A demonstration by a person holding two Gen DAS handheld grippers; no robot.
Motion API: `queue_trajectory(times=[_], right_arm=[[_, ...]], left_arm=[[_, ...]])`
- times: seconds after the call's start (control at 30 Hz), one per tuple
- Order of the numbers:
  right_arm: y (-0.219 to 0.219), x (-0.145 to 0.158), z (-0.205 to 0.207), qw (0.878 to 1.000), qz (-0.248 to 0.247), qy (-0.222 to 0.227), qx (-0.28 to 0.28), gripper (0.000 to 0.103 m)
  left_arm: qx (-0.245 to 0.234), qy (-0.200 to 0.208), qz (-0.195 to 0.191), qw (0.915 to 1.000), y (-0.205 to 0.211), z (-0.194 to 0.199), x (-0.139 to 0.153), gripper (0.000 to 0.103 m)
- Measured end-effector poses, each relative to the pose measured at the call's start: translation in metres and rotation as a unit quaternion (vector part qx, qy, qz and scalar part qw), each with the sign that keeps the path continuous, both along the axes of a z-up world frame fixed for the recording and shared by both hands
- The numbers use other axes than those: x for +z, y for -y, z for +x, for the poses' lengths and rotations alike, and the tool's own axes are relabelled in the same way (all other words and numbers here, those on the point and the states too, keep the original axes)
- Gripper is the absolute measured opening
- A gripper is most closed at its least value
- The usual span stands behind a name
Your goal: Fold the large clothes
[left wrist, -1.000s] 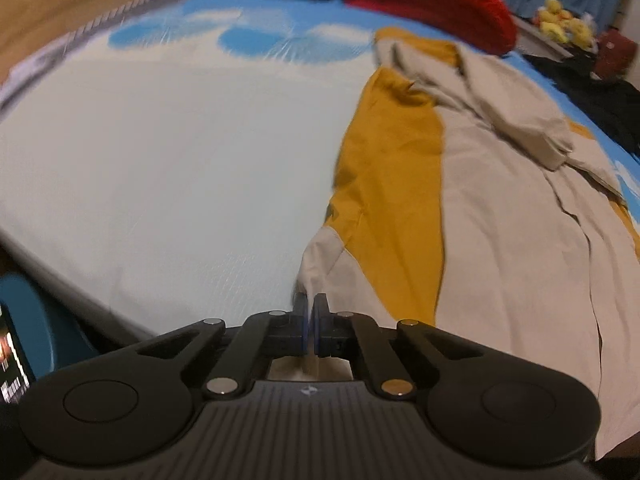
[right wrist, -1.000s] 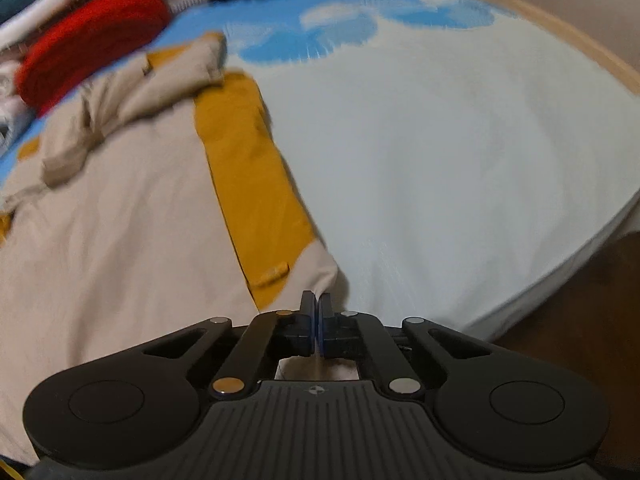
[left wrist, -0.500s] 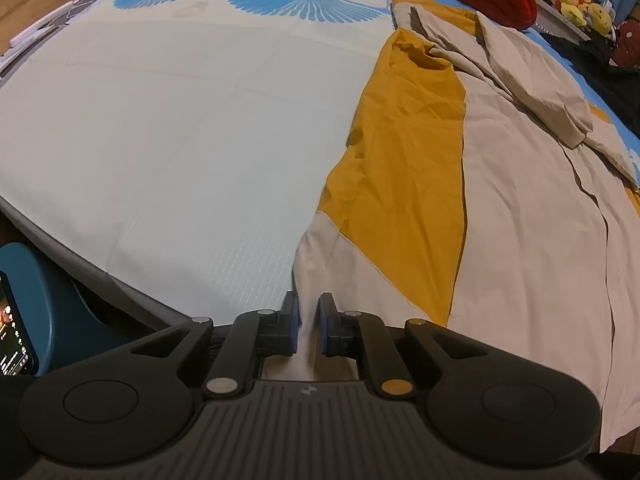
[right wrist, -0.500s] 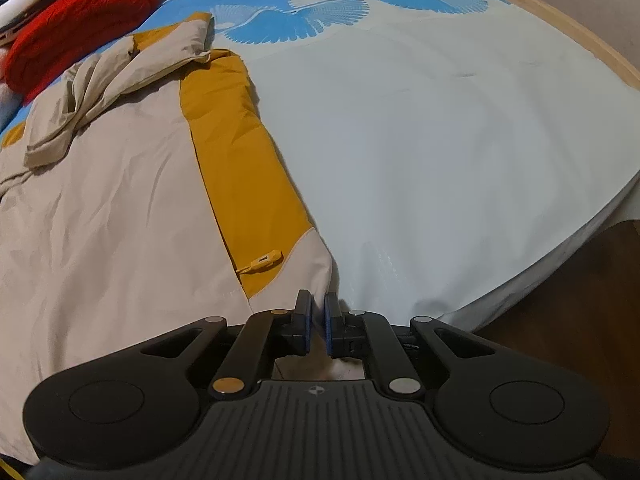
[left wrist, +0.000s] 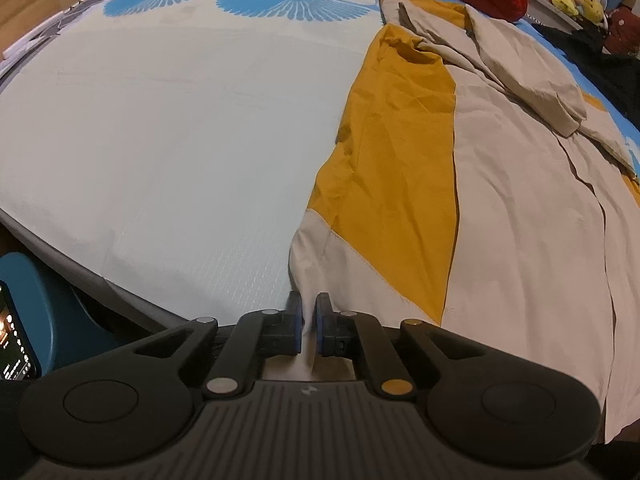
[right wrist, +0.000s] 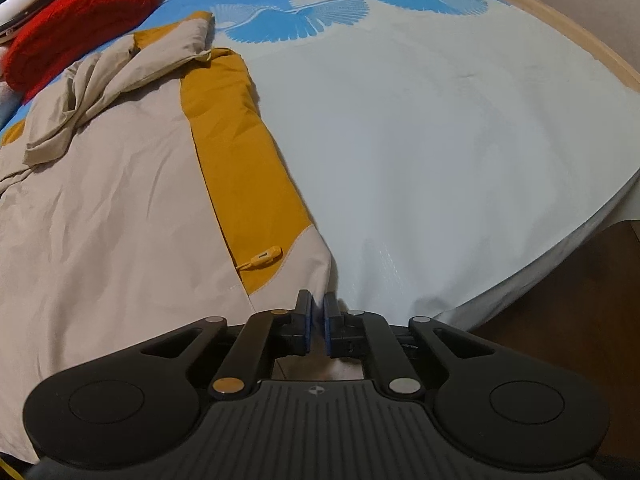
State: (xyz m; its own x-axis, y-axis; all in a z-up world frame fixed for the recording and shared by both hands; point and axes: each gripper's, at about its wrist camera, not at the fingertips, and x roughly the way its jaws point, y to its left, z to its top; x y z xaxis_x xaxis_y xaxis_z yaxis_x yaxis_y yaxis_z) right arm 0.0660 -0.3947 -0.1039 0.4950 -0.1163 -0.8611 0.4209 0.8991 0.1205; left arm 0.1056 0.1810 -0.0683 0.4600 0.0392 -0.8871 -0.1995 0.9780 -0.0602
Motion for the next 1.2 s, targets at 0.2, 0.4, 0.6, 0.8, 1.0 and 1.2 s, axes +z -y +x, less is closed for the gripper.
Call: queue_trajectory(times=[0.2, 0.4, 0.6, 0.8, 1.0, 1.2], right_arm=[[-0.002, 0.0, 0.003, 1.0, -0.01, -0.003, 0.008, 0.006], [-0.003, 0.0, 0.004, 1.0, -0.016, -0.003, 0.013, 0.005], [-0.004, 0.002, 0.003, 1.0, -0.021, -0.001, 0.015, 0.003], [-0.01, 0.011, -0.003, 0.999, -0.032, 0.015, 0.016, 0.0], [-0.011, 0.047, -0.016, 0.997, 0.002, 0.071, 0.012, 0.0], [-0.004, 0.111, -0.034, 0.986, 0.032, 0.157, 0.042, 0.0]], left_arm=[[-0.004, 0.0, 0.006, 1.0, 0.001, 0.001, 0.0, 0.005], [-0.006, 0.0, 0.008, 1.0, 0.001, 0.001, -0.001, 0.005], [-0.007, 0.001, 0.012, 0.9999, 0.002, 0.001, 0.0, 0.006], [-0.021, 0.021, 0.02, 0.9994, 0.007, -0.004, 0.01, 0.001], [-0.07, 0.064, -0.004, 0.9955, 0.017, -0.011, 0.057, 0.001], [-0.123, 0.128, -0.038, 0.9833, 0.009, -0.029, 0.124, 0.0]])
